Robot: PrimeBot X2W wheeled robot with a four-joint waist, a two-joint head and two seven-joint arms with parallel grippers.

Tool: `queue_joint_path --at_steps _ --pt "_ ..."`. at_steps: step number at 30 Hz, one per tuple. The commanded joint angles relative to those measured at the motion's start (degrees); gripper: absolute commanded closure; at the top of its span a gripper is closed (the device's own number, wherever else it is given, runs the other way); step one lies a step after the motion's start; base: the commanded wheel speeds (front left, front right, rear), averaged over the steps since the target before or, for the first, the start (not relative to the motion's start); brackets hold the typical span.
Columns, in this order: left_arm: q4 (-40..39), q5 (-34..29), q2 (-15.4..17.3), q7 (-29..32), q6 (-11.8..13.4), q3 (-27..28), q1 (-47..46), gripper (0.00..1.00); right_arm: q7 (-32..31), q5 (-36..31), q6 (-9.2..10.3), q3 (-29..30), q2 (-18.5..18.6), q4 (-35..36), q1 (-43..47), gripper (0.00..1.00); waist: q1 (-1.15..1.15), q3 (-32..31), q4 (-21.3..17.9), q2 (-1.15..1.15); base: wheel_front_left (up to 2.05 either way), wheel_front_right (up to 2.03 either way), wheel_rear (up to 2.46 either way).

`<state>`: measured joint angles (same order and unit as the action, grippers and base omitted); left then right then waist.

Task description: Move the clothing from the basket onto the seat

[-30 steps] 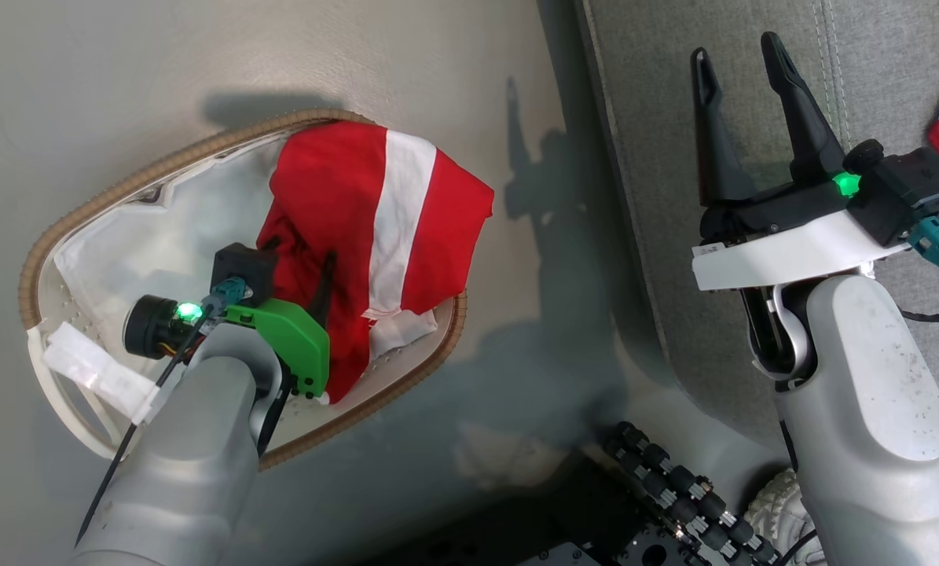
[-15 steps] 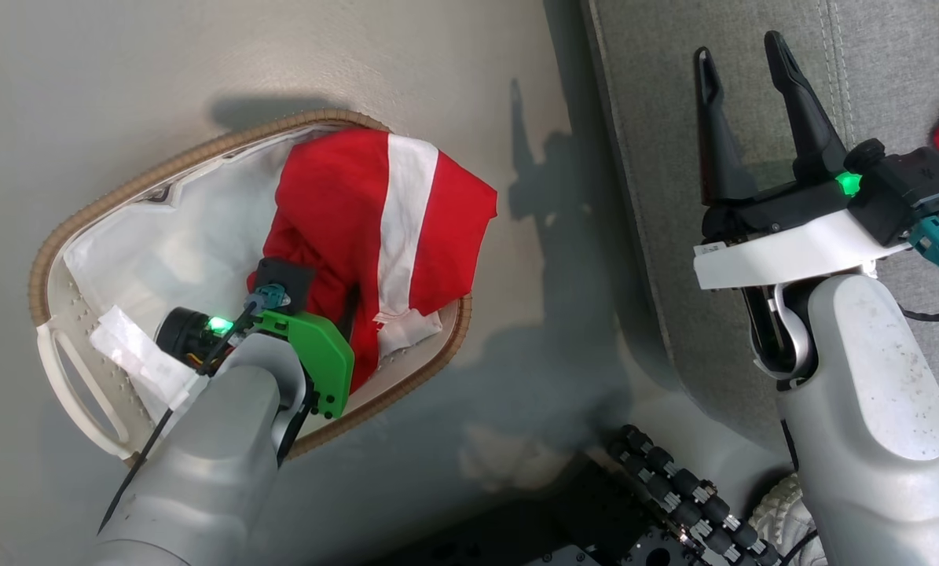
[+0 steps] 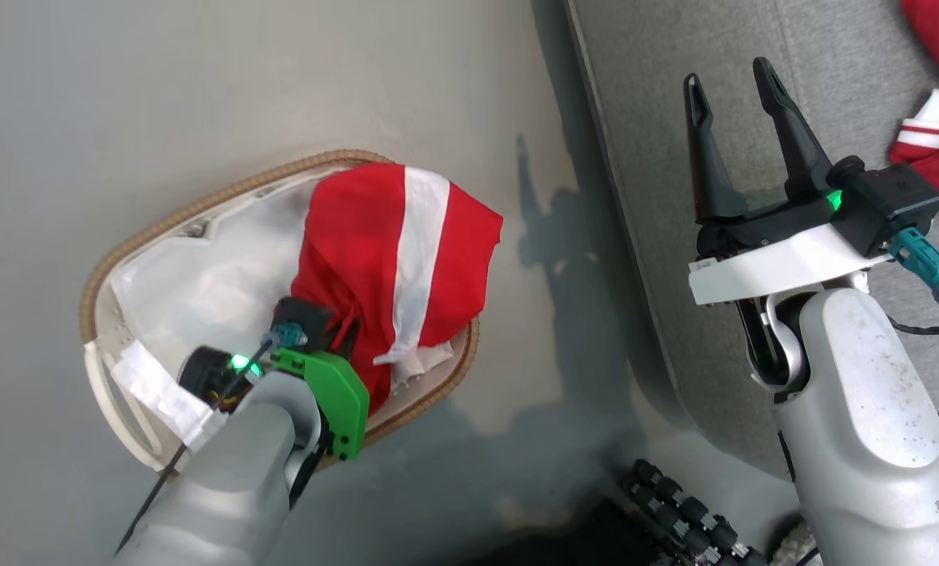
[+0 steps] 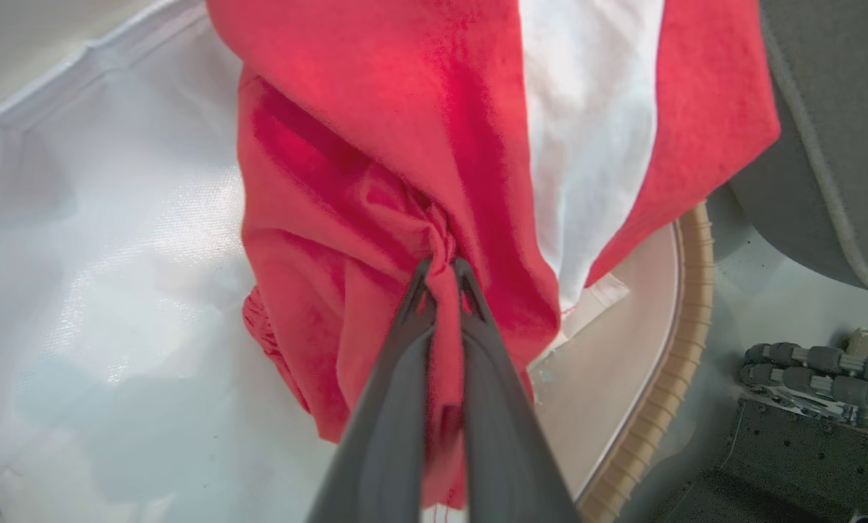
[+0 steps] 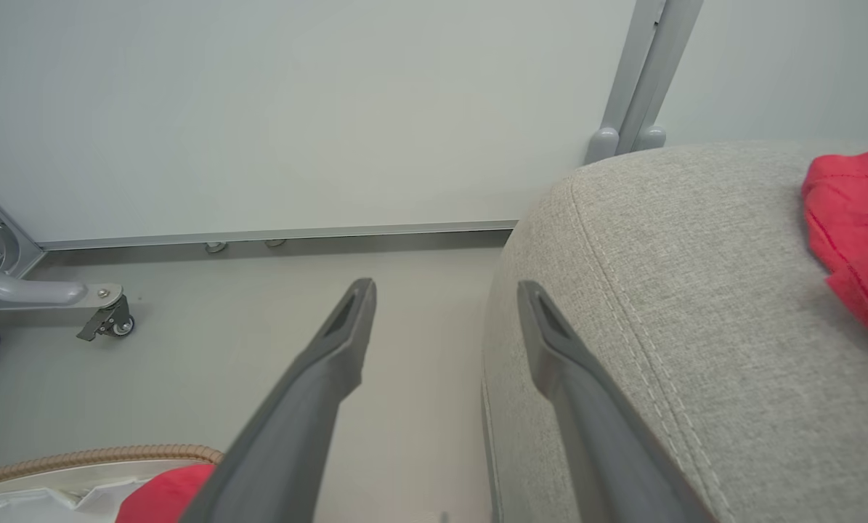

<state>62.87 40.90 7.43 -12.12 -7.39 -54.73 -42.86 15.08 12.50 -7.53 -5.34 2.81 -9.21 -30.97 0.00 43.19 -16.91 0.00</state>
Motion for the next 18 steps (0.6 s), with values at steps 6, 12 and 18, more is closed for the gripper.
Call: queue_joint_path --at_steps 6,12,18 --pt "-0.9 3.9 0.0 -2.2 -0.2 -1.6 3.6 1.0 0.1 -0.2 0.08 1.0 0.2 -1.8 2.5 0.0 0.0 -9.6 2.9 0.0 0.0 0.0 0.0" --pt "-2.4 5.3 -1.0 -3.2 -0.2 -1.8 6.0 1.0 0.1 -1.0 0.08 2.2 0.2 -3.6 5.6 0.0 0.0 -16.0 5.2 0.0 0.0 0.0 0.0" --pt "-6.6 3.0 -0.9 -3.1 -0.1 2.5 8.4 1.0 0.1 -1.5 0.08 2.7 0.2 -5.5 9.2 0.0 0.0 -22.4 6.9 0.0 0.0 0.0 0.0"
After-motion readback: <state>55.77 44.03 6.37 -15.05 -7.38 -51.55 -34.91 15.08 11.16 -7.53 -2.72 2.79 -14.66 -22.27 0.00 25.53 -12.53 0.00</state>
